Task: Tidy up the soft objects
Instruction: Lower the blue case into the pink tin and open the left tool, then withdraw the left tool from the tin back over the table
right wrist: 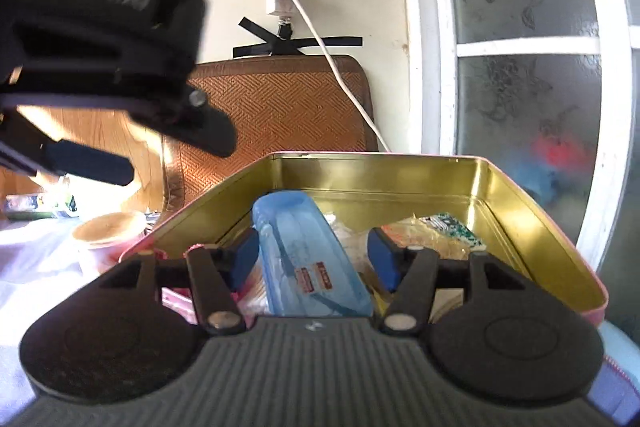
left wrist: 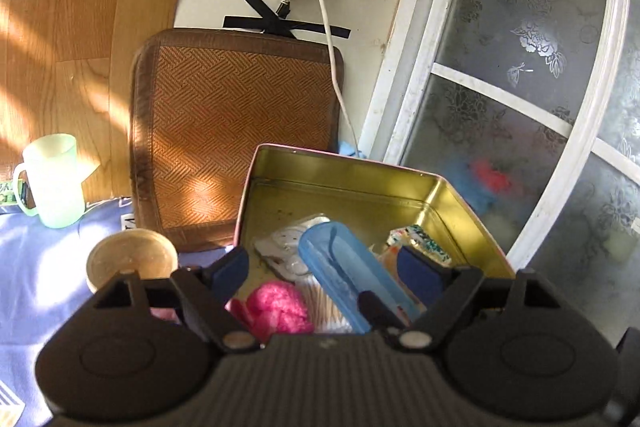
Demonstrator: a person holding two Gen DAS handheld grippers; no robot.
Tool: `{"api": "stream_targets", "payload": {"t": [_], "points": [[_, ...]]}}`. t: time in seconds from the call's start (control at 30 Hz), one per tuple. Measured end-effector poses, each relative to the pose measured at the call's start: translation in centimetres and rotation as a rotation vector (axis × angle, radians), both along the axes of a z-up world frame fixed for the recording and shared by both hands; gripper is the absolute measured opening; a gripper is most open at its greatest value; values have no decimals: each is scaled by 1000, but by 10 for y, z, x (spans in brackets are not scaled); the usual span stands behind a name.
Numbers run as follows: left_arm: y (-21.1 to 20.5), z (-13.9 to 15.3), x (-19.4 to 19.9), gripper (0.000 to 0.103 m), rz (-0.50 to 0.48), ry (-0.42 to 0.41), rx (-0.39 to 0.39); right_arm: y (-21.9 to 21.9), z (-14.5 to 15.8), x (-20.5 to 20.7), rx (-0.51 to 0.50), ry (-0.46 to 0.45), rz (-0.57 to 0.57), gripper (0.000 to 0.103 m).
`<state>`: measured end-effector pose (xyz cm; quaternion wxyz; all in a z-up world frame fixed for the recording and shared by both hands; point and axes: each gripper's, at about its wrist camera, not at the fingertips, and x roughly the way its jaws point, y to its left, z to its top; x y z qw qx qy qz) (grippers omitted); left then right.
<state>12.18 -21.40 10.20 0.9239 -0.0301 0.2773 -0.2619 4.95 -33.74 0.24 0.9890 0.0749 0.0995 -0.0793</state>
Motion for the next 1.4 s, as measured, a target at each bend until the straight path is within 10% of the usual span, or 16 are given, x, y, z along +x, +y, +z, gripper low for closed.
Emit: {"api": "stream_targets", "payload": {"t": [0.5, 0.93, 1.4], "points": [[19, -14, -64, 98, 52, -33, 248, -15, -2, -97, 190, -31, -47, 63], [39, -30, -109, 103, -5, 31, 324, -11, -8, -125, 375, 91, -17, 67], [57, -35, -129, 103, 42, -32, 338, 13, 0, -140, 332, 122, -3, 73]]}}
